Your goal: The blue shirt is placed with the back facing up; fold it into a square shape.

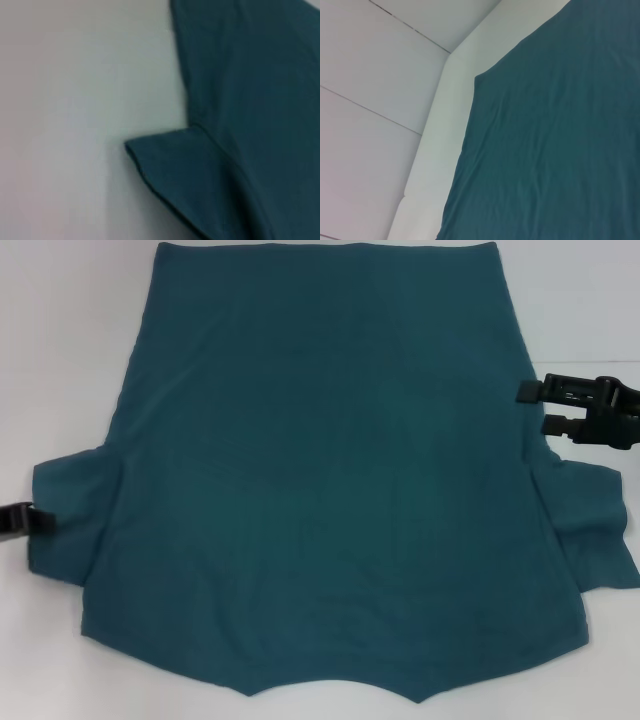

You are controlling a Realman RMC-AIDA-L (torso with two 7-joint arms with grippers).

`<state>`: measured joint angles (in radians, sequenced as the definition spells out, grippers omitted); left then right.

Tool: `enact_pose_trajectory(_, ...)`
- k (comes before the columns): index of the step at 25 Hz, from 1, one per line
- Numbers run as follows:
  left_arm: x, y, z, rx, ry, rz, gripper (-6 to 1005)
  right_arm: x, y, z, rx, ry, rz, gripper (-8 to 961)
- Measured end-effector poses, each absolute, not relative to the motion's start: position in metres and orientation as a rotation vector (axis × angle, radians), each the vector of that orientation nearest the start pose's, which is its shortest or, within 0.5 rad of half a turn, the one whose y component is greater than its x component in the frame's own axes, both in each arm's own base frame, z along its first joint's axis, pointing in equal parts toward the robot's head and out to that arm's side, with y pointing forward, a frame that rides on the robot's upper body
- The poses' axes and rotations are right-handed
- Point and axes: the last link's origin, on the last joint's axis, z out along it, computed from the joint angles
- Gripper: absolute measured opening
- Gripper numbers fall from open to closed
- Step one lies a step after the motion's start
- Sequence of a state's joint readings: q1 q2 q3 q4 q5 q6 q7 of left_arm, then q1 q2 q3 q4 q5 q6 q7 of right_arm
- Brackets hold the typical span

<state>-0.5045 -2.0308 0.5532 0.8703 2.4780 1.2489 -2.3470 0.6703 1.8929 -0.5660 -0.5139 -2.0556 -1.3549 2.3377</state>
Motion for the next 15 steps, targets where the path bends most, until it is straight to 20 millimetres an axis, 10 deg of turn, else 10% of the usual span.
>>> enact_pose_trajectory(15, -0.343, 0.374, 0.108, -1.788, -1.594, -0.020, 11, 0.283, 0.400, 0.069, -2.058, 1.788, 0.800, 915)
